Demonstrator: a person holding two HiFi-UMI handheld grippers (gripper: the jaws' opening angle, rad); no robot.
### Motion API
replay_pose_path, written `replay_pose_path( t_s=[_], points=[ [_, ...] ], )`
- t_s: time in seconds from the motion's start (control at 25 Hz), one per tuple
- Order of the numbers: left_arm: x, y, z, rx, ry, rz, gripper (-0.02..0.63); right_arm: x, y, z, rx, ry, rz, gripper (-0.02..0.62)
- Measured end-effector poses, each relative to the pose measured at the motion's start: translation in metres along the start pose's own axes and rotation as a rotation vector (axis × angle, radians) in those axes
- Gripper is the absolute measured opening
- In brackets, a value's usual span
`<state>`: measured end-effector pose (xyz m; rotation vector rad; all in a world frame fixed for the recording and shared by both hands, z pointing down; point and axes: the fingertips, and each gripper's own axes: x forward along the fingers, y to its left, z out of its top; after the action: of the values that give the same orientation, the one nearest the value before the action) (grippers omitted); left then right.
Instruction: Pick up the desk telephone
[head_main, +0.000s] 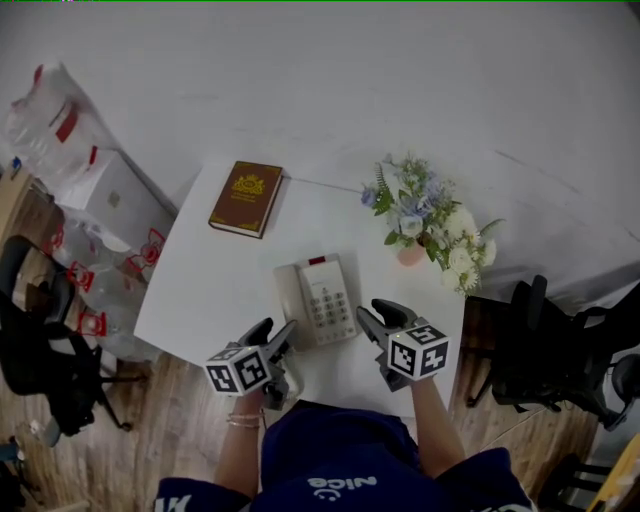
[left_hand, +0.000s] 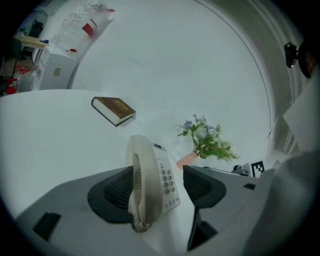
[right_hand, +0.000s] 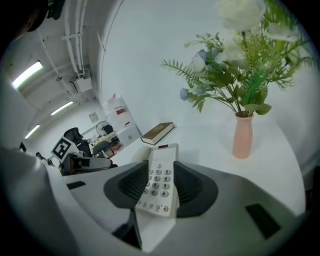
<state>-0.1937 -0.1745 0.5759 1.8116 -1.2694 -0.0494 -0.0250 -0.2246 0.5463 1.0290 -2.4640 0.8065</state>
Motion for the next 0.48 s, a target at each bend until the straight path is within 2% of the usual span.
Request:
replay_pose_path(
  t_s=[0.16,0.48],
  points=[
    [0.009,0.017,0.004,-0.028,0.022,0.05,0.325,0.017,-0.007,0.002,0.058,0.027,0.036,0.172],
    [0.027,0.033,0.006,-0.189,0.034,-0.018,0.351,0.05,-0.014,-0.015,0.133,0.141,0.138,0.186]
  ],
)
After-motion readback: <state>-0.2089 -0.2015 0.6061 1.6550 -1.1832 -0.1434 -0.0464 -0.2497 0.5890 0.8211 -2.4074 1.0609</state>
